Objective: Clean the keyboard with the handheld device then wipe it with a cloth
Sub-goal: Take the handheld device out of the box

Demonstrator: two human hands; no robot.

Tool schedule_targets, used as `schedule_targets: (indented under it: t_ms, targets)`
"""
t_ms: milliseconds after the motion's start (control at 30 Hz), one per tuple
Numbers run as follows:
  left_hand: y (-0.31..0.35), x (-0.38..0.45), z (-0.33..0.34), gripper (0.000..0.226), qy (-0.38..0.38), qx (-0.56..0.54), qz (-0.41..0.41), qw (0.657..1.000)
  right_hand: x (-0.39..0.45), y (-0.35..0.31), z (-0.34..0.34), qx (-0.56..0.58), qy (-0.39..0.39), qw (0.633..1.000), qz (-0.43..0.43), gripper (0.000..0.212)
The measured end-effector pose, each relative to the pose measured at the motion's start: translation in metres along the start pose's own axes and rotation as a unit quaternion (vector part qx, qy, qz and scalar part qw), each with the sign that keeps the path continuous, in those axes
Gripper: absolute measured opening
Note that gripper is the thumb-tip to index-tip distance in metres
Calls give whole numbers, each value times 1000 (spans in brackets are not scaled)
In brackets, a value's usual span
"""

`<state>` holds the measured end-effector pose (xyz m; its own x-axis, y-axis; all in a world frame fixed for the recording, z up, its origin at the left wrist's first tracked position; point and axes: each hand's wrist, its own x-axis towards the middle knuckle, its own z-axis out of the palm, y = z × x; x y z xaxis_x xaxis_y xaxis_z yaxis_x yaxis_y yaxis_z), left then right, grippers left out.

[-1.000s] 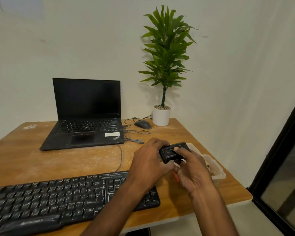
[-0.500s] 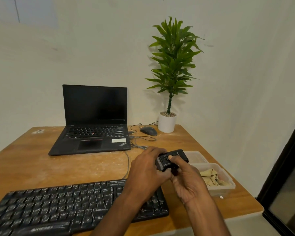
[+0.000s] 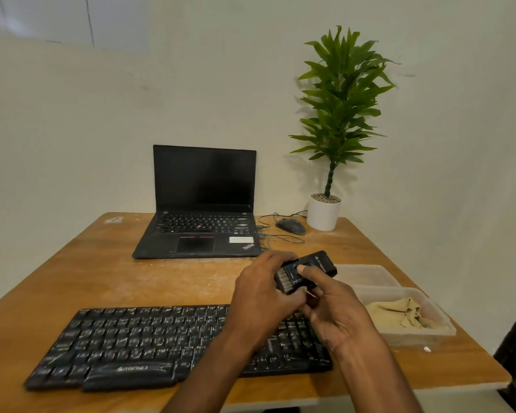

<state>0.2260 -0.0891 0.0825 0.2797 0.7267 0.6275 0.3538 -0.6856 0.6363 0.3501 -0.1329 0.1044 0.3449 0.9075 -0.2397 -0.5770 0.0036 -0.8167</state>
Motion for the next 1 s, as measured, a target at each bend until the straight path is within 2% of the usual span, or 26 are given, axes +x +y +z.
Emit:
schedule_targets:
  t_ms: [433,567,700,867,933,1000]
  targets:
    - [-31,-22,-58,59,44,36,-19,998,-8,37,53,-37,-68,997,17,26]
    - [-47,-35,-90,57,50,50,-35,997,-6,60,79,-83,-97,992,4,26]
    - [-69,-53,-137,63,47,21,-77,996,-9,85,108,-125,-156,979,-31,20]
    - [-110,-90,-226,86,52,12,-188,981,-3,107,143,-229,-227,938,-129,17]
    - [-129,-106,-259,97,4,0,-232,973,3,115,156,-290,-256,907,-166,21]
    - [-146,-117,-282,113,-92,-29,-273,957,8,125,169,-363,-275,867,-203,24]
